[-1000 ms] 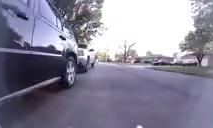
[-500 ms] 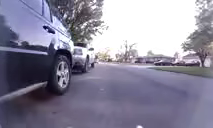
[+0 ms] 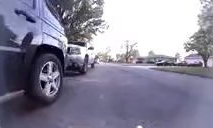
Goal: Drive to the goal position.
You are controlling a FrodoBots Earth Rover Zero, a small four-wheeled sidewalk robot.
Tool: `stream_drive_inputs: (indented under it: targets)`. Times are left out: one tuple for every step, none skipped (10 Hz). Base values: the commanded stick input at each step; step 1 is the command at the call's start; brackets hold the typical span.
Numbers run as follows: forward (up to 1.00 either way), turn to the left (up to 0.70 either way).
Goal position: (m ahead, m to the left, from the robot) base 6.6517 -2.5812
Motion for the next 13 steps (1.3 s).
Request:
stream_drive_inputs:
  targets:
    - [1.0, 0.0]
    - [1.0, 0.0]
    - [1.0, 0.0]
    - [1.0, 0.0]
    - [1.0, 0.0]
    - [1.0, 0.0]
    - [1.0, 0.0]
    - [1.0, 0.0]
    - [1.0, 0.0]
    - [1.0, 0.0]
    - [1.0, 0.0]
    - [1.0, 0.0]
    - [1.0, 0.0]
